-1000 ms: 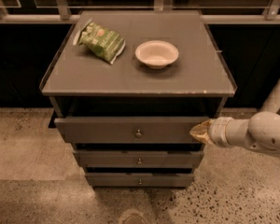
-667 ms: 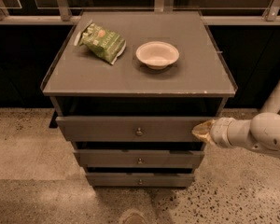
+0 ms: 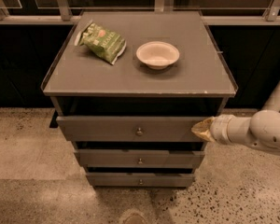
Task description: Close top drawer
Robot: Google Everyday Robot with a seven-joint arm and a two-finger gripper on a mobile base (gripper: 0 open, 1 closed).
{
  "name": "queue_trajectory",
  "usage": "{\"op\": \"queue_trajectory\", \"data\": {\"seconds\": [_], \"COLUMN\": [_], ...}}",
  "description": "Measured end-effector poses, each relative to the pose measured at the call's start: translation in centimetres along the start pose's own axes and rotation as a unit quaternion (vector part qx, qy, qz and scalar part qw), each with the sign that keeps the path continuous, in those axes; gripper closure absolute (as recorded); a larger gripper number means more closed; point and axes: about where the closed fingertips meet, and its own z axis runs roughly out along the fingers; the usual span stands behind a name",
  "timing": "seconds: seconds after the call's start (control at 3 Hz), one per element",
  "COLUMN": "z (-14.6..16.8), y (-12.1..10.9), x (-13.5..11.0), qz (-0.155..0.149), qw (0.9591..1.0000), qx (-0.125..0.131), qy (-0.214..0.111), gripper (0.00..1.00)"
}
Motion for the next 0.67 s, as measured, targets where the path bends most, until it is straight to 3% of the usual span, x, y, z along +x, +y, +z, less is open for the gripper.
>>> {"op": "queue_trajectory", "data": {"seconds": [0.33,0.67], "z": [-2.4,-6.2], "y": [-0.1,-1.5], "x": [-0.2,-1.0], "qz": [0.020,0.030], "qw": [0.9984,0.9895], "qx": [0.041,0.121], "qy": [0.032,0.073], "gripper": [1.00,1.00]}}
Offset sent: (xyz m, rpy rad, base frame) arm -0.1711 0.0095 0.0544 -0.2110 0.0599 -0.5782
